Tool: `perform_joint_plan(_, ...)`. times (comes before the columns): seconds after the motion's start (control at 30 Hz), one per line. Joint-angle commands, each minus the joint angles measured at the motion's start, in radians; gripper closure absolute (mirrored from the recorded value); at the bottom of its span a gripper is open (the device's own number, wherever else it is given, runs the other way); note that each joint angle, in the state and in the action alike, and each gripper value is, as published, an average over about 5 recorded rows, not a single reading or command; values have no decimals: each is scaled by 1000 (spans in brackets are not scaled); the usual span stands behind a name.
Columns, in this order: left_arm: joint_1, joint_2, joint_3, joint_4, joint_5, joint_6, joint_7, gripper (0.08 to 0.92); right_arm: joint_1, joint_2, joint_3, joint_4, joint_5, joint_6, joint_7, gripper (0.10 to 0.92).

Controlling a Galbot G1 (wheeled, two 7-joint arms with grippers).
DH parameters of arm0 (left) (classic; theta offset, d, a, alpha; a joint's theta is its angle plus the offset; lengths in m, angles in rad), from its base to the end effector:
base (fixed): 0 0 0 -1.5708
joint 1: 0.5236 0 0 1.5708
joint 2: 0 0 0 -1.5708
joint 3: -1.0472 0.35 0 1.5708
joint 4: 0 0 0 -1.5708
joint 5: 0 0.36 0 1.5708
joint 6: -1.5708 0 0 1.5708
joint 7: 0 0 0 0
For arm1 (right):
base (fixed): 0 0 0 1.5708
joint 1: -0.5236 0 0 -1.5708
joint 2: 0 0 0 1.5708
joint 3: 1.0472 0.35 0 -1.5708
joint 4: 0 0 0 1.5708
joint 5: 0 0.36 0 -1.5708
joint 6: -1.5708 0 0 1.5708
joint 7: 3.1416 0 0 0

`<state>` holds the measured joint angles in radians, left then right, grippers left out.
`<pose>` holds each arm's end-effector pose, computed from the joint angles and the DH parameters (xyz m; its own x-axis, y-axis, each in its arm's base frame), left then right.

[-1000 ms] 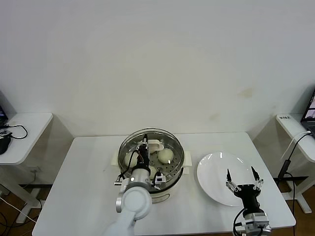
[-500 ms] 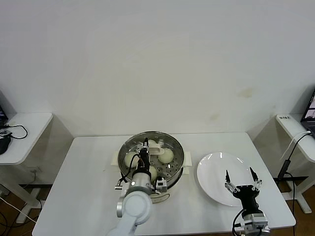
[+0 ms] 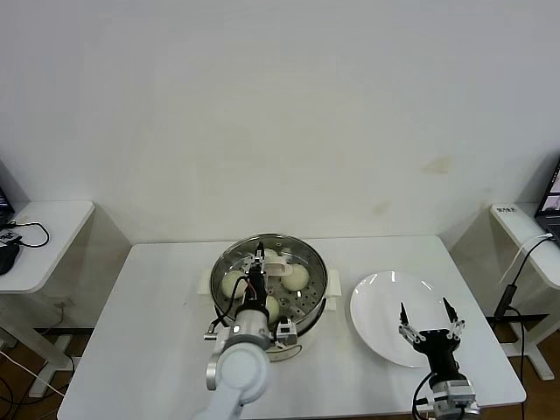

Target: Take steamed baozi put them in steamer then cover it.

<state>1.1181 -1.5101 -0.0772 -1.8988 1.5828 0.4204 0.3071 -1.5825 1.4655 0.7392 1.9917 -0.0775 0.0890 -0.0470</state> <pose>0.2895 -0.1327 -0.2637 -0.9963 0.0427 0.0748 0.0773 0.0605 0.9952 0.1769 -0.0912 -0.3309 -0.9965 0.0828 0.0150 0.0756 0.9593 -0.2720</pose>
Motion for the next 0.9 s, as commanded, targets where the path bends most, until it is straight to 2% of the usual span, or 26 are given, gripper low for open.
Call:
perform_joint_plan(0.03,59,44,3,-102,-46,-19,4,590,-1,-1,-1,1,0,-2,0,203)
perform_joint_plan(0.33,225,139,-49,-330,-198,-132,-45,330,-14,-8,0,9,1,-1,1,203)
perform_joint_plan(0.43,323,157,-99,-398,-269,-195,-95,240,-21,-15,-1,14,2,-1,2,203)
perform_joint_plan(0.5,395,171,-140,-438,-382,-243,-159,196,-27,-21,-1,17,4,0,2,203)
perform_joint_plan(0.6,489,170,-224,-461,-639,-379,-297,180,-36,-33,-1,21,15,1,1,203)
perform_joint_plan(0.77,629,137,-409,-425,-1187,-625,-527,177,-58,-78,-13,18,68,16,-17,203)
perform_joint_plan(0.9,725,126,-539,-386,-1548,-697,-586,177,-71,-98,-53,3,94,21,-42,202)
